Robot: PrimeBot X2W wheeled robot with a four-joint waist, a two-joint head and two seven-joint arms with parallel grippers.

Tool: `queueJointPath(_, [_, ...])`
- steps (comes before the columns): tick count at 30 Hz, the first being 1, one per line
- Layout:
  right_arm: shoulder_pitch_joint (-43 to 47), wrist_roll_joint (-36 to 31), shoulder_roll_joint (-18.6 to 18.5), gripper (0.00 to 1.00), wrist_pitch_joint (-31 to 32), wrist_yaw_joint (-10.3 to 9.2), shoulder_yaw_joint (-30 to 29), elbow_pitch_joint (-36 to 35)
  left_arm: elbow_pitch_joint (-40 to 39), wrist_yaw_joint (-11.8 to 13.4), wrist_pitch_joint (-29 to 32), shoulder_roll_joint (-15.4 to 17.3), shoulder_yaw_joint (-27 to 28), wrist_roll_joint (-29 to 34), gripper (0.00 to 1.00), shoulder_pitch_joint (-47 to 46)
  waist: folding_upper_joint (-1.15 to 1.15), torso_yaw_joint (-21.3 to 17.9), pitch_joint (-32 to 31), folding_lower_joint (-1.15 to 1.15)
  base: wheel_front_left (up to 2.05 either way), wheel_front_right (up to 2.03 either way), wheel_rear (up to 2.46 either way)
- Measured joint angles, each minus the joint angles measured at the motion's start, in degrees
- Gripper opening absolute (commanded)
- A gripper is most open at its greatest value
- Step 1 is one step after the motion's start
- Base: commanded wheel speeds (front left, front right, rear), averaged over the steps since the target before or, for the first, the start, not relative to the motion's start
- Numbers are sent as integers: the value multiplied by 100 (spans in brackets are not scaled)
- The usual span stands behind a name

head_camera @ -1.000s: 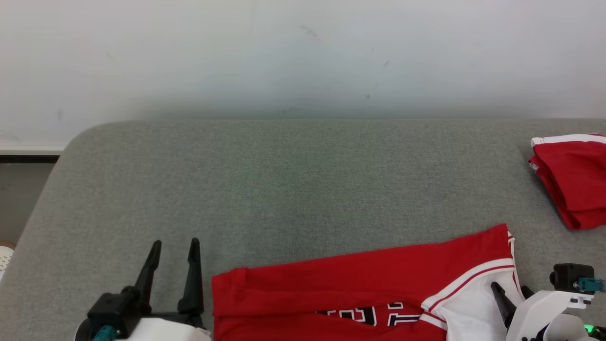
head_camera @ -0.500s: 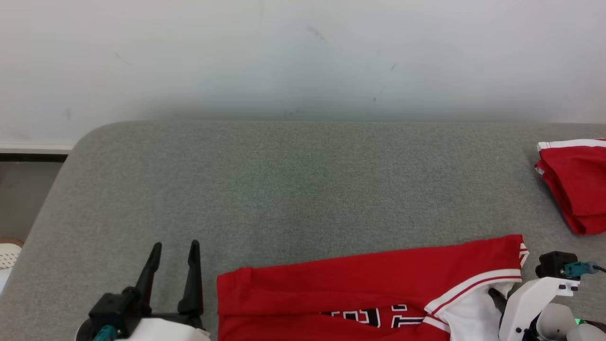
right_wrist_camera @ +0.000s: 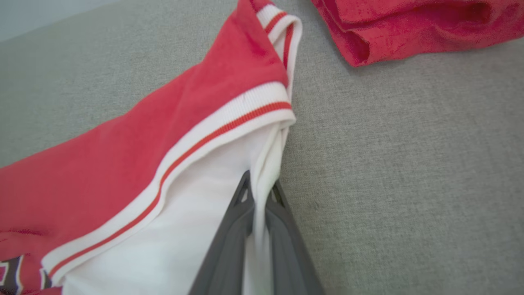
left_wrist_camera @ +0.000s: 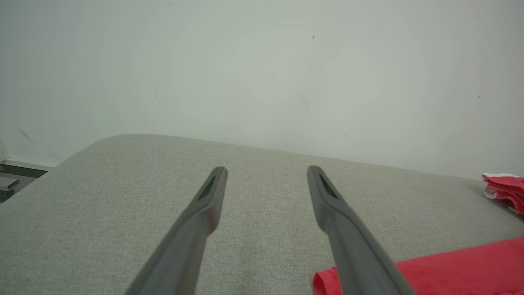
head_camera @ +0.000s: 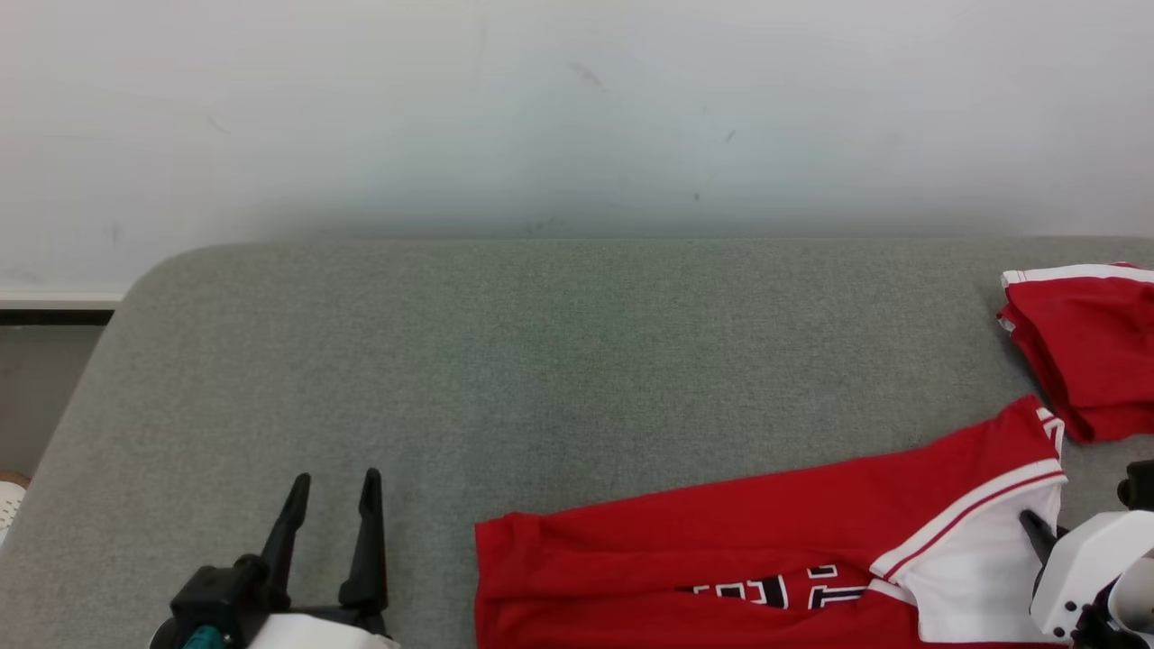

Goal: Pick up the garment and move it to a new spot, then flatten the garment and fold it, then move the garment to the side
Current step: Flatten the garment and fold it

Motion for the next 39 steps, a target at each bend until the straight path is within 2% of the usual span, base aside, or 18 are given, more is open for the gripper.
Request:
queueJointPath(6, [105,-8,185,0,23,-1,79,-918,54,-18,0,-4,-25,-9,100,43,0,-39,-92,0,0,0,0])
queueJointPath(14, [677,368,753,0,719,-1,543,-2673,155,-18,0,-8,-110,-101,100,58,0,132,-219,0,0,0,0])
queueJointPath(18, [844,419,967,0,1021,-1,804,-3095,221,0,0,-9,-191,-208,100,63,0,338,-252,0,0,0,0])
queueJointPath(25, [824,399,1256,0,1144,-2,1254,-3050,302,40,0,-10,-313,-274,100,61,0,801,-233,0,0,0,0])
queueJointPath(39, [202,1116,1349,0,580,-2,2360,-1860,430,-19,0,-9,-385,-268,100,-26,0,1509,-98,0,0,0,0])
